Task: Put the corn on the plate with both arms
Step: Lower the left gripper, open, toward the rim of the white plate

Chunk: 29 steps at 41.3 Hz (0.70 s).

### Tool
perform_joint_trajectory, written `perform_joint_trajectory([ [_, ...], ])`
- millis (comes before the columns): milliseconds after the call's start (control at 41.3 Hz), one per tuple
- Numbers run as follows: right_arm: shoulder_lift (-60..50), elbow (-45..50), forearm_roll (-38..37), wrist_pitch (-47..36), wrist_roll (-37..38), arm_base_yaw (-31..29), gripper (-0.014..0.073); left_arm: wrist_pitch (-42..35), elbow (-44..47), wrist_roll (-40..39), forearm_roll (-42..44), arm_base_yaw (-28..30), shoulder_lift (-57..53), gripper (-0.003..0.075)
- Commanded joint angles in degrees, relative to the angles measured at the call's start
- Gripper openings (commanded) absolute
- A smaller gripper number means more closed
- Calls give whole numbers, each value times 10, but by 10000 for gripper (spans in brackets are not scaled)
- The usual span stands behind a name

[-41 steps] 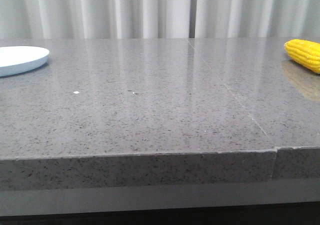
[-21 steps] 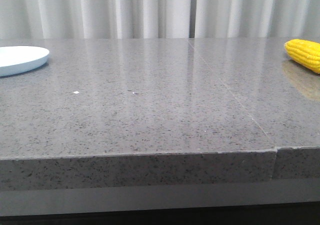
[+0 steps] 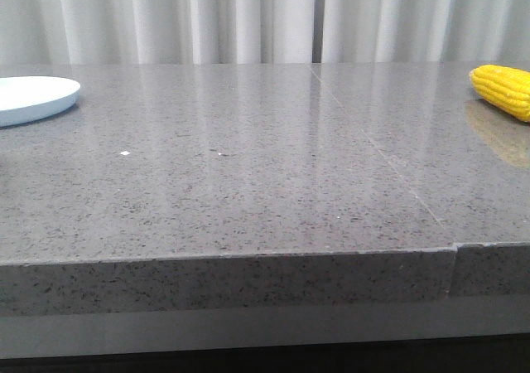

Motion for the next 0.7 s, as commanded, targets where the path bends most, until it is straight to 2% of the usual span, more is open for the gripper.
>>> perform_joint_trajectory([
  [0, 6, -18, -7, -36, -7, -3, 626, -19, -47, 30, -38, 36, 49, 533],
  [145, 6, -18, -7, -35, -7, -3, 626, -19, -89, 167, -207, 102, 128, 533],
  [194, 6, -18, -7, -35, -7, -3, 626, -19, -108, 183, -235, 118, 154, 533],
  [677, 6, -18, -7, -34, -7, -3, 626, -18, -272, 188, -256, 133, 360, 533],
])
